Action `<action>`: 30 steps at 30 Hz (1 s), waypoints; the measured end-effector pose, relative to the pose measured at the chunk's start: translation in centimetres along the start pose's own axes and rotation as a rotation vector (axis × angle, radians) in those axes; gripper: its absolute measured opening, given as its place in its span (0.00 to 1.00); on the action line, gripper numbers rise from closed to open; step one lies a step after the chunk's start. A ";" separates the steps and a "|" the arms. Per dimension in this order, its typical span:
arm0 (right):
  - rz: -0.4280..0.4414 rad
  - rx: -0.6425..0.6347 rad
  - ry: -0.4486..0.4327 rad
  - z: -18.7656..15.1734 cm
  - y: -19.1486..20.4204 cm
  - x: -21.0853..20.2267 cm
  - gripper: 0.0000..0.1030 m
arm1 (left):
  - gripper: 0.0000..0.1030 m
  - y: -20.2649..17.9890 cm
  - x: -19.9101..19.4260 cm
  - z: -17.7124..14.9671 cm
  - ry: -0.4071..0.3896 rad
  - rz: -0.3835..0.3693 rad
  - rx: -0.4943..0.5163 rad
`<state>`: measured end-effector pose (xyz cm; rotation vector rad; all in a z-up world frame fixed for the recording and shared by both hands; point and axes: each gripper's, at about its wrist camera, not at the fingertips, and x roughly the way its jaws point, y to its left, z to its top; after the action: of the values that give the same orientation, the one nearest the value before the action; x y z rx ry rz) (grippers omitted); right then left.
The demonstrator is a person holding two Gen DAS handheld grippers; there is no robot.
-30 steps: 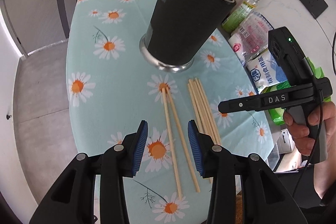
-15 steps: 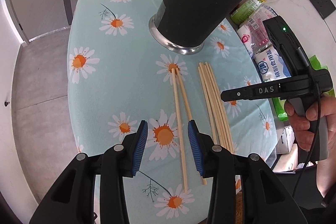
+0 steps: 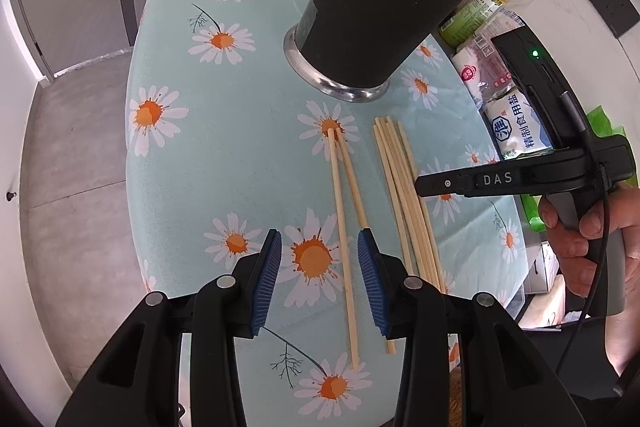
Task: Organize utensils
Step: 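Grasp a chopstick with the left tool while the right tool holds its chopstick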
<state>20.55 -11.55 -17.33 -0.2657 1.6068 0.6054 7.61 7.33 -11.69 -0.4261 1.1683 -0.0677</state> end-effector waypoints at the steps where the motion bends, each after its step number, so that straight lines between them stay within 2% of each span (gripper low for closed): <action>1: -0.009 0.002 -0.001 0.0 0.2 0.1 0.05 | 0.37 0.0 0.0 0.0 0.001 -0.001 -0.001; 13: -0.077 -0.003 0.046 1.3 2.5 1.2 0.04 | 0.37 -0.5 0.3 0.3 0.005 -0.001 0.011; 20: -0.107 -0.018 0.022 1.2 3.7 1.4 0.04 | 0.37 -0.5 0.6 0.5 0.012 0.006 -0.007; 26: -0.069 -0.008 0.019 1.0 2.2 1.4 0.05 | 0.37 -0.6 0.9 0.8 0.025 0.031 -0.031; 30: -0.009 -0.008 0.007 0.6 0.9 0.2 0.05 | 0.37 0.0 2.0 1.2 0.082 0.034 -0.080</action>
<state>20.55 -10.42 -17.34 -0.2806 1.6096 0.6047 9.47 7.12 -13.10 -0.4777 1.2614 -0.0085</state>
